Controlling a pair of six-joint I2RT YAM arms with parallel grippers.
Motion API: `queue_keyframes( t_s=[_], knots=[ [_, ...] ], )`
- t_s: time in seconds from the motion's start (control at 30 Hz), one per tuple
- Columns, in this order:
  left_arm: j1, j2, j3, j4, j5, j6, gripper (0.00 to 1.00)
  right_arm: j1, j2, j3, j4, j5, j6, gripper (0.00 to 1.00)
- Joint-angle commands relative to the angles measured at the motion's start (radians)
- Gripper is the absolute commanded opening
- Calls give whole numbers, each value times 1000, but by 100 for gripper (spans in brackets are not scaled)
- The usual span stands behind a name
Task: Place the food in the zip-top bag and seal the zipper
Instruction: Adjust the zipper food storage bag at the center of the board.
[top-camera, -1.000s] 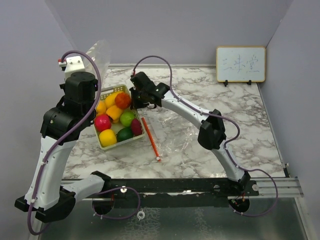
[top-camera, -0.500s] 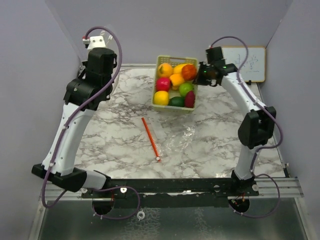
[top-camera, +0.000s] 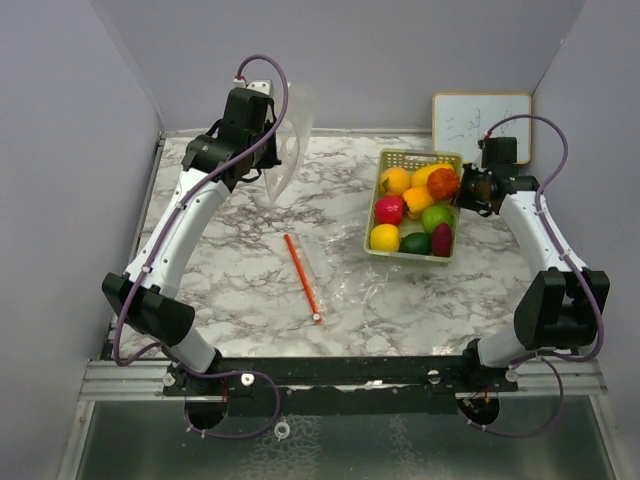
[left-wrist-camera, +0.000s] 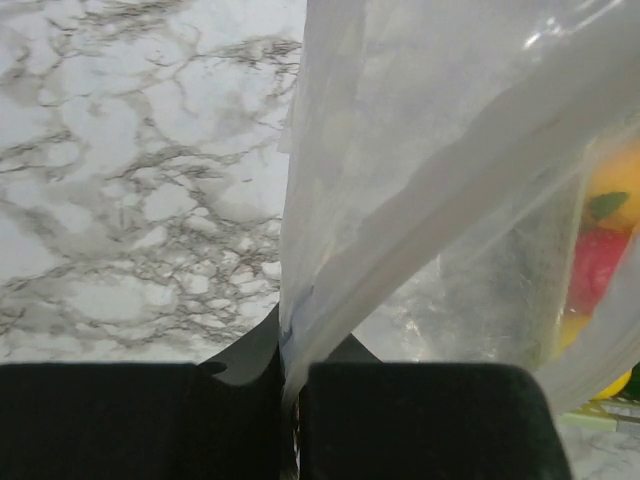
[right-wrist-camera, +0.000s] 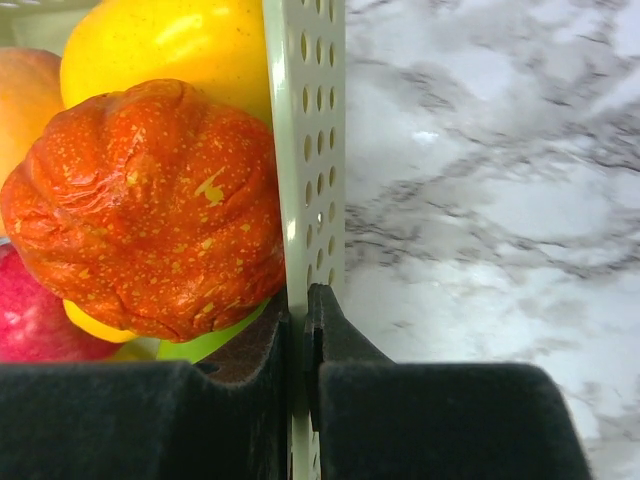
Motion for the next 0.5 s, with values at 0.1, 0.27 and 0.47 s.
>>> queue_keyframes(
  t_s=[0.1, 0.27, 0.47],
  knots=[
    [-13, 34, 4, 92, 224, -59, 0, -87, -112, -32, 112, 122, -94, 2],
    [-15, 43, -32, 114, 266, -78, 0, -101, -121, -69, 142, 140, -144, 2],
    [-15, 50, -28, 112, 259, -73, 0, -95, -128, -172, 196, 18, -104, 2]
  ],
)
